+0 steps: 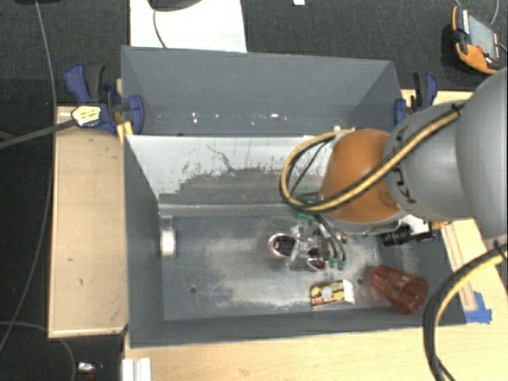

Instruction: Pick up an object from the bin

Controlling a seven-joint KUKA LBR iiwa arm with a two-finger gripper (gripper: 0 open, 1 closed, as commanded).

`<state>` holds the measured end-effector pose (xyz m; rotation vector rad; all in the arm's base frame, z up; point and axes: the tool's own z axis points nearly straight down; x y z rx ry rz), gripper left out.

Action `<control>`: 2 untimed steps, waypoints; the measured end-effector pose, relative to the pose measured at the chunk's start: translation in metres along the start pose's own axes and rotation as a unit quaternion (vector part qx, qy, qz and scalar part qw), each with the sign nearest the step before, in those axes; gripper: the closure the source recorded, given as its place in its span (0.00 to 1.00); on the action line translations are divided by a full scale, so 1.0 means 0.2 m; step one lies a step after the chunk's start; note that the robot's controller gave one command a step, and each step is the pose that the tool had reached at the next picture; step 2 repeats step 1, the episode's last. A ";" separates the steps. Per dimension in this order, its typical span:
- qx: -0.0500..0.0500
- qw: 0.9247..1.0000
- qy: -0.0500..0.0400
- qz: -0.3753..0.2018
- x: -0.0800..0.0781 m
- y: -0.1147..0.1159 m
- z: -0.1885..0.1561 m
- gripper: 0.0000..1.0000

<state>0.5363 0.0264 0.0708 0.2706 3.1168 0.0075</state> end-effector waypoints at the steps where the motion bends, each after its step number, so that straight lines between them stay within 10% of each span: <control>1: 0.001 1.000 0.005 0.000 0.01 0.00 -0.18 1.00; 2: 0.001 1.000 0.005 0.000 0.01 0.00 -0.18 1.00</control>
Offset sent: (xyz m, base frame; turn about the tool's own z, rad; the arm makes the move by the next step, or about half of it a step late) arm -0.0033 0.0001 0.0122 0.0001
